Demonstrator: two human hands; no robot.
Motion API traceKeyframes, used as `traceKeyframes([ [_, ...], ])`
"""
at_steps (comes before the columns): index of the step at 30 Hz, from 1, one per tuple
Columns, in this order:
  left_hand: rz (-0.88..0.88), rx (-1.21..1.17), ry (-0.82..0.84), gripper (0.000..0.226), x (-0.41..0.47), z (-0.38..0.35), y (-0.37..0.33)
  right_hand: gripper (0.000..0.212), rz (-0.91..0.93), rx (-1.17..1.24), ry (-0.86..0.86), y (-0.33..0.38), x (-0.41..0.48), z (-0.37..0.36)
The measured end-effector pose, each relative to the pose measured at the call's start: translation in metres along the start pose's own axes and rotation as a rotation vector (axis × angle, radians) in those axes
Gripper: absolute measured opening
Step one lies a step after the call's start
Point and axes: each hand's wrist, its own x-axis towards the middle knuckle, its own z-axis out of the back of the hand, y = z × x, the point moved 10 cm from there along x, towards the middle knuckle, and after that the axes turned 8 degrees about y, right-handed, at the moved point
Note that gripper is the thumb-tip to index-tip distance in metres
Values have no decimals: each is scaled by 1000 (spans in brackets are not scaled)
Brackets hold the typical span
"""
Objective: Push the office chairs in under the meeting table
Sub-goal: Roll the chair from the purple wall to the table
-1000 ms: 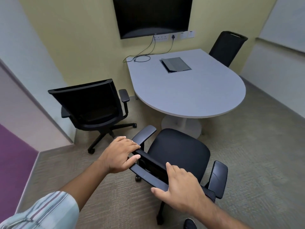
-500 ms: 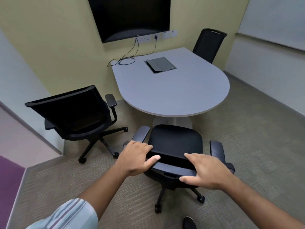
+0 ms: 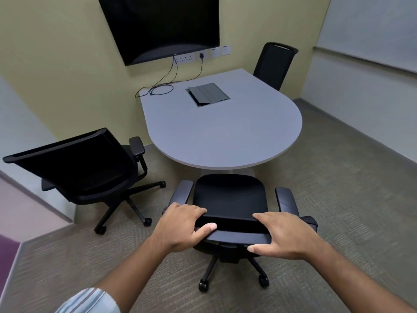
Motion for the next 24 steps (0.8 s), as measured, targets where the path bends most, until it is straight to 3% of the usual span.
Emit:
traceKeyframes([
  [2,38,-14,23,98,18,-9,-23,102,40,0,3,-35,-1,3],
  [10,128,-64,7,87,4,-16,-52,73,147,-30,-27,-54,-14,6],
  [24,172,-65,-111,75,3,-12,-129,74,201,-29,7,-105,-52,9],
])
